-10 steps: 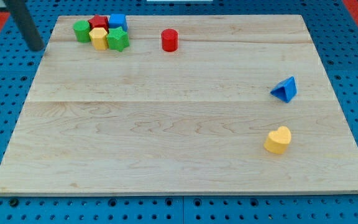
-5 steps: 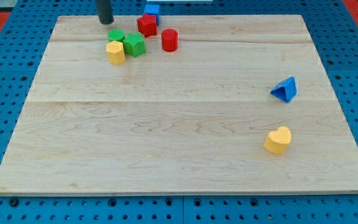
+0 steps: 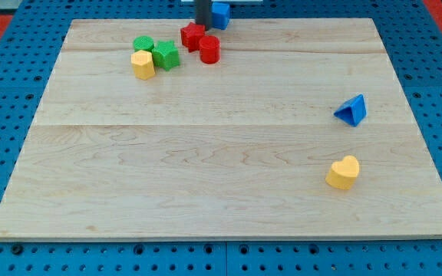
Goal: Move the red blocks to the top left of the blue triangle
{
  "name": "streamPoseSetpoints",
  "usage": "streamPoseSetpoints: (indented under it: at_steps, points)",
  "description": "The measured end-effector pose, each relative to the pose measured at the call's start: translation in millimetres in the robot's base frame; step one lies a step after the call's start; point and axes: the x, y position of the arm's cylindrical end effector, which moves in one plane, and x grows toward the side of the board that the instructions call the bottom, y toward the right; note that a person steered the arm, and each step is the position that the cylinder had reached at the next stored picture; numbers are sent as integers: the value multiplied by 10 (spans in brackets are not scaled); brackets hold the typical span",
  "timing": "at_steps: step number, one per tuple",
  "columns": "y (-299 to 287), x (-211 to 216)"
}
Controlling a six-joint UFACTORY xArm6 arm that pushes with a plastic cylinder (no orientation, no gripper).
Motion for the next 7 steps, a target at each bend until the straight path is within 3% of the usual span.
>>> streamPoseSetpoints:
  at_steps: [1, 3, 4, 7]
  points:
    - [-376, 90]
    - [387, 651]
    - [1044, 899]
    - [918, 1752]
